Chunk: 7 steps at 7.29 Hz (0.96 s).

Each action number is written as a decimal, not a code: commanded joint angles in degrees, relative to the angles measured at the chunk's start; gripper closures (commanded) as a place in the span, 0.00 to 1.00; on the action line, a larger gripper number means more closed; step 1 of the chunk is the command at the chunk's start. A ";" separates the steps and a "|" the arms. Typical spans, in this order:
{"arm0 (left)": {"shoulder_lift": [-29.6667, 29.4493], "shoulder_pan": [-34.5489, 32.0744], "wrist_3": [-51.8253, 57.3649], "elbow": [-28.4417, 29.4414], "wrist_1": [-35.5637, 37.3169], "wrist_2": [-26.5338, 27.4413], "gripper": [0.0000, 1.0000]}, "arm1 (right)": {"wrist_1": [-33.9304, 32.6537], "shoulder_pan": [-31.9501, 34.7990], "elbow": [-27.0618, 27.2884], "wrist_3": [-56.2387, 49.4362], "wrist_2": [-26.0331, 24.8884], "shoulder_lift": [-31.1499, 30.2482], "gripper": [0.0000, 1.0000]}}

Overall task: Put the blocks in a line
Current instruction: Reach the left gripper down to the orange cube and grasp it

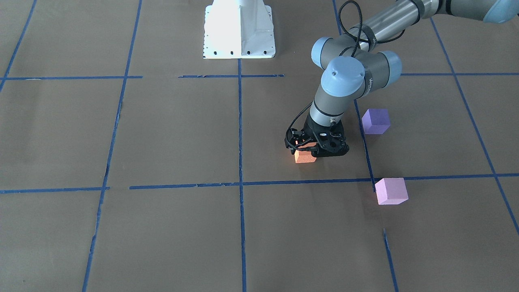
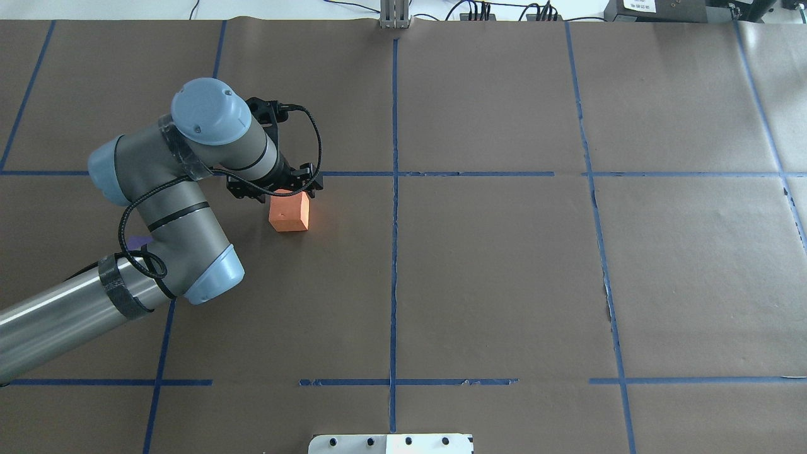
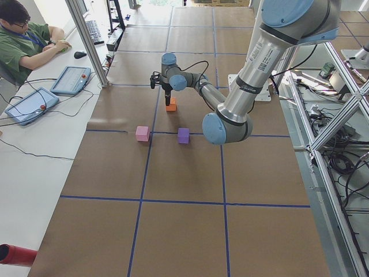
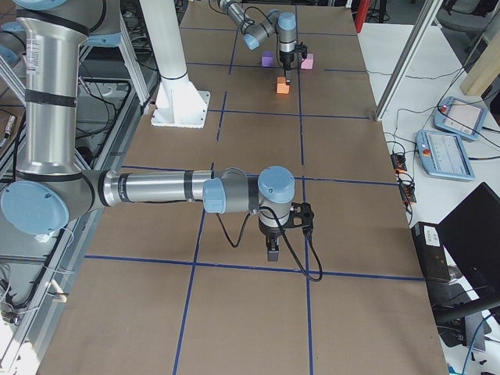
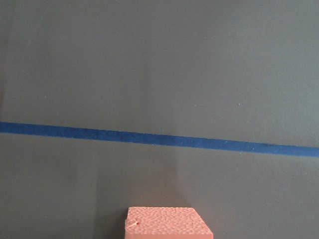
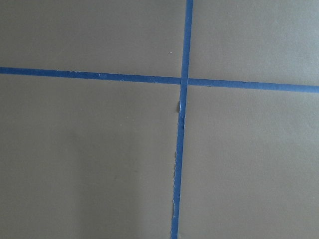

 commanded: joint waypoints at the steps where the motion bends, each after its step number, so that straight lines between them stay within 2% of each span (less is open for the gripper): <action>1: 0.04 2.04 -0.04 2.46 -0.09 0.51 0.00 | 0.00 0.00 0.00 0.00 0.00 0.00 0.00; 2: -0.05 2.05 0.23 2.65 -1.05 0.43 0.02 | 0.00 0.00 0.00 0.00 0.00 0.00 0.00; 3: -0.05 2.05 0.49 2.56 -1.58 0.17 0.62 | 0.00 0.00 0.00 0.00 0.00 0.00 0.00; 4: -0.05 1.96 0.58 2.39 -1.50 -0.19 0.83 | 0.00 0.00 0.00 0.00 0.00 0.00 0.00; 6: 1.60 -1.53 1.19 -0.23 -0.80 -2.10 0.83 | 0.00 0.00 0.00 0.00 0.00 0.00 0.00; 7: 5.62 -3.38 6.94 -4.08 -0.54 -5.25 0.83 | 0.00 0.00 0.00 0.00 0.00 0.00 0.00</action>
